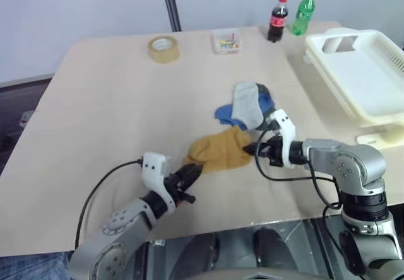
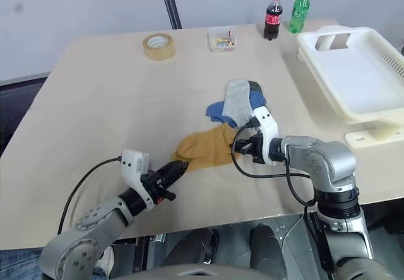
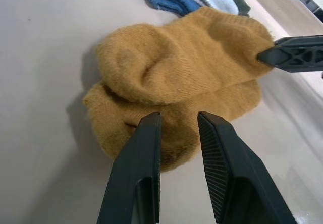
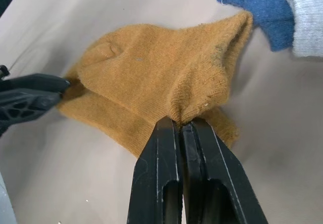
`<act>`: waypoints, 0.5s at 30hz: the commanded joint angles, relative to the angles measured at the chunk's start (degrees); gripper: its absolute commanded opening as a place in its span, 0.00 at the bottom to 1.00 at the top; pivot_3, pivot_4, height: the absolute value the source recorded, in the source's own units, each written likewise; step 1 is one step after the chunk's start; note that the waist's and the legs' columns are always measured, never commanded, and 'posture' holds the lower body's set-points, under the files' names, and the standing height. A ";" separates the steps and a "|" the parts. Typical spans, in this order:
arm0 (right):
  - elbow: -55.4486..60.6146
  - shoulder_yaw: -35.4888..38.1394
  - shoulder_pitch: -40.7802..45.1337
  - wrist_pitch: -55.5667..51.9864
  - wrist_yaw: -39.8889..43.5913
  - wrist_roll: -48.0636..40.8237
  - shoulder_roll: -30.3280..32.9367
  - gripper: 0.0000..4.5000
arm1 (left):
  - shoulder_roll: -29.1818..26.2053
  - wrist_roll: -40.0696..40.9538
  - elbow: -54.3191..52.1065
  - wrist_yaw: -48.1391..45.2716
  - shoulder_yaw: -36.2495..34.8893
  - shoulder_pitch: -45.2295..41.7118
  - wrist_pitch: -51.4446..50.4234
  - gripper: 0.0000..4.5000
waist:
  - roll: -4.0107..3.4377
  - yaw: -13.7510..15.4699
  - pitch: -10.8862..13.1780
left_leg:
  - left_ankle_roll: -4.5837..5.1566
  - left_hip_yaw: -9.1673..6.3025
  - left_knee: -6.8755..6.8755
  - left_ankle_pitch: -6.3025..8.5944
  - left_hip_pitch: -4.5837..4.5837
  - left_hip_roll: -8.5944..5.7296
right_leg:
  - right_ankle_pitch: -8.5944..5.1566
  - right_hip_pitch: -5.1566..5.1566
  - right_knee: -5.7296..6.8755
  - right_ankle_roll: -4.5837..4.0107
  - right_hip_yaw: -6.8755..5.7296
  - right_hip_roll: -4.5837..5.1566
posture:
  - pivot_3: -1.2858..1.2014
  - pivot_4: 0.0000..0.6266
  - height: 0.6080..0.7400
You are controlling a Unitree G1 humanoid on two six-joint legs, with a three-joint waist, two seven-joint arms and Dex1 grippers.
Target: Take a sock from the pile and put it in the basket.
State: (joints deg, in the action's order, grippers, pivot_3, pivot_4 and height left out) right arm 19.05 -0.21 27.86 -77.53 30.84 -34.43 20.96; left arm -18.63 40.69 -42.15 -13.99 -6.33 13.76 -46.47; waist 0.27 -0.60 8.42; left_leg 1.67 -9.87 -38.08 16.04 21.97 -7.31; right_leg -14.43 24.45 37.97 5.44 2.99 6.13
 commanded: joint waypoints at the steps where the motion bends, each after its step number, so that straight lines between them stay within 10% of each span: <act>1: -0.08 -0.56 0.81 2.26 0.40 -0.07 0.94 0.00 | 0.35 1.68 1.12 0.26 -3.71 -2.11 1.98 0.28 | 0.00 0.02 0.00 | 0.00 0.00 0.00 0.00 0.00 0.00 | 0.00 0.00 0.00 0.00 0.00 0.00 | 0.52 0.24 1.00; 5: -0.64 -1.49 0.71 3.51 0.40 0.09 1.26 0.00 | 1.99 5.34 3.21 1.76 -6.17 -5.52 1.06 0.28 | 0.03 -0.04 0.00 | 0.00 -0.01 0.00 0.00 0.00 0.01 | 0.00 0.00 0.01 0.00 -0.01 0.00 | 0.52 0.24 1.00; 11: -0.86 -2.30 0.29 4.81 0.20 0.23 1.75 0.00 | 1.31 4.08 8.35 4.93 -6.22 -10.97 -0.92 0.70 | 0.03 -0.05 0.01 | 0.00 0.00 -0.01 0.00 0.01 -0.01 | 0.00 0.00 -0.02 0.00 0.00 0.00 | 0.52 0.24 1.00; 15: -0.82 -2.39 0.21 5.13 -0.09 0.20 1.58 0.00 | -0.07 1.84 12.06 5.18 -3.98 -13.66 -2.53 0.70 | 0.03 -0.08 0.01 | 0.00 -0.02 -0.01 0.00 0.01 0.00 | 0.00 0.01 0.00 0.00 -0.01 -0.02 | 0.52 0.24 1.00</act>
State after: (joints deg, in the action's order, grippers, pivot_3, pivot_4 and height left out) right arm 17.29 -2.48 27.85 -73.49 30.82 -33.83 22.36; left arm -18.03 43.15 -29.97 -8.88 -10.82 0.96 -48.61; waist 0.30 -0.68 8.43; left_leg 1.66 -9.88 -38.09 16.04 21.97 -7.32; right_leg -14.42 24.46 37.97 5.45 2.99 6.12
